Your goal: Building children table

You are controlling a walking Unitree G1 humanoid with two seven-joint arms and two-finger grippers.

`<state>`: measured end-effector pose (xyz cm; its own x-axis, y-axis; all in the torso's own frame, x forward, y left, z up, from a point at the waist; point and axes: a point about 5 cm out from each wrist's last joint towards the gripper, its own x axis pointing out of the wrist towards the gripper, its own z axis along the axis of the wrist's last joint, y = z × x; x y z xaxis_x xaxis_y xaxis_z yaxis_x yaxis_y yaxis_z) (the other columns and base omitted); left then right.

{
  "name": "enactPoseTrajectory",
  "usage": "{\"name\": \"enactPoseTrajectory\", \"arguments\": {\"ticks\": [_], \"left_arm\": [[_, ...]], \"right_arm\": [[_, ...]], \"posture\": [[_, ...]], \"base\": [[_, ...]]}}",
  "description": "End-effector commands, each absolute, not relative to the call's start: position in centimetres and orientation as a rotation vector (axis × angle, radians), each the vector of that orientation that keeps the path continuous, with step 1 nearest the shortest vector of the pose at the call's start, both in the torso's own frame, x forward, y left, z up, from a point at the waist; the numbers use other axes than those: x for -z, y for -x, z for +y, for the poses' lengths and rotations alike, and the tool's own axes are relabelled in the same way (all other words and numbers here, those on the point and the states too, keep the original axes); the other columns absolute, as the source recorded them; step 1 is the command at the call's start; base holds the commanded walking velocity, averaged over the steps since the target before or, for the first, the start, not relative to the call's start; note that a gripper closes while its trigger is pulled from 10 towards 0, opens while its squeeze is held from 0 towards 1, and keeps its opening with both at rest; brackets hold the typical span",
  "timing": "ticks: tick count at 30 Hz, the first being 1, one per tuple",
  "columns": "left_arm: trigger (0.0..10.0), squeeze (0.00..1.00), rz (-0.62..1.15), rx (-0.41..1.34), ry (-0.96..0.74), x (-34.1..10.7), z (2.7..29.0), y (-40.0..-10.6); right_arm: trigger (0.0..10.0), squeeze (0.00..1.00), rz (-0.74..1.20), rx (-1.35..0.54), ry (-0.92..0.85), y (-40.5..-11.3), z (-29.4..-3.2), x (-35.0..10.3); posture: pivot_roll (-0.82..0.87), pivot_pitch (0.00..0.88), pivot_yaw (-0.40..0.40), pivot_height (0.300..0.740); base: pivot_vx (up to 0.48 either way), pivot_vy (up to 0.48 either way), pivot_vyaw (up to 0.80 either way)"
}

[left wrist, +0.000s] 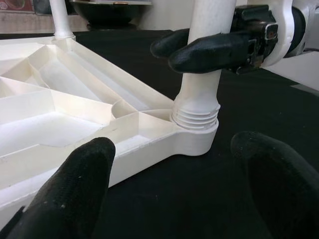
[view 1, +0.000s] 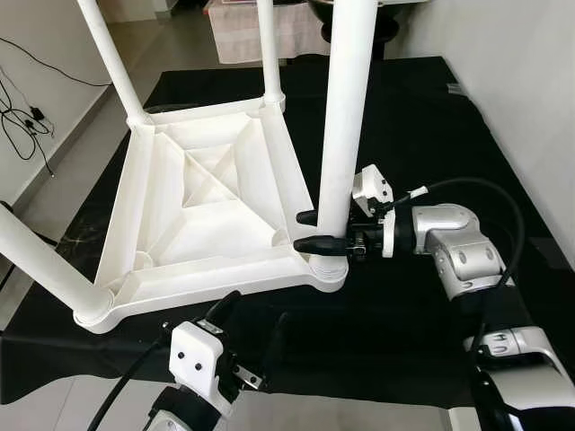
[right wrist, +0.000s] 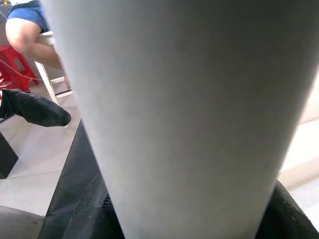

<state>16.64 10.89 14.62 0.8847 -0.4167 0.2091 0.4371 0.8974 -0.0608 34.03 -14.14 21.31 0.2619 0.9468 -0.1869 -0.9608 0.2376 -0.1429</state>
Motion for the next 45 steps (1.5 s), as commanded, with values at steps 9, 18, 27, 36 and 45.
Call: {"name": "enactPoseTrajectory", "arguments": {"ticks": [9, 18, 27, 36, 45], "left_arm": [[10.0, 0.0, -0.183, 0.438, 0.108, -14.2, 11.5, -16.7], [10.0, 0.0, -0.182, 0.456, 0.106, -14.1, 11.4, -17.0], [10.0, 0.0, -0.187, 0.454, 0.108, -14.1, 11.3, -17.2], [10.0, 0.0, -0.193, 0.453, 0.113, -14.1, 11.1, -17.3], [10.0, 0.0, -0.194, 0.448, 0.111, -14.1, 11.0, -17.2]], "right_arm": [[0.0, 0.0, 0.163, -0.301, 0.225, -29.1, -13.0, -15.7], [10.0, 0.0, 0.127, -0.445, 0.175, -30.9, -10.8, -15.8], [10.0, 1.0, -0.052, -0.857, 0.06, -31.8, -8.3, -20.8], [10.0, 0.0, -0.028, -1.364, 0.211, -33.8, -8.2, -21.8], [0.0, 0.0, 0.035, -1.507, 0.224, -34.7, -7.8, -22.3]], "posture": [[-0.07, 0.156, 0.061, 0.74], [-0.05, 0.144, 0.053, 0.74], [-0.05, 0.14, 0.051, 0.74], [-0.04, 0.134, 0.037, 0.74], [-0.03, 0.139, 0.032, 0.74]], "base": [[0.0, 0.0, 0.0], [0.0, 0.0, 0.0], [0.0, 0.0, 0.0], [0.0, 0.0, 0.0], [0.0, 0.0, 0.0]]}}
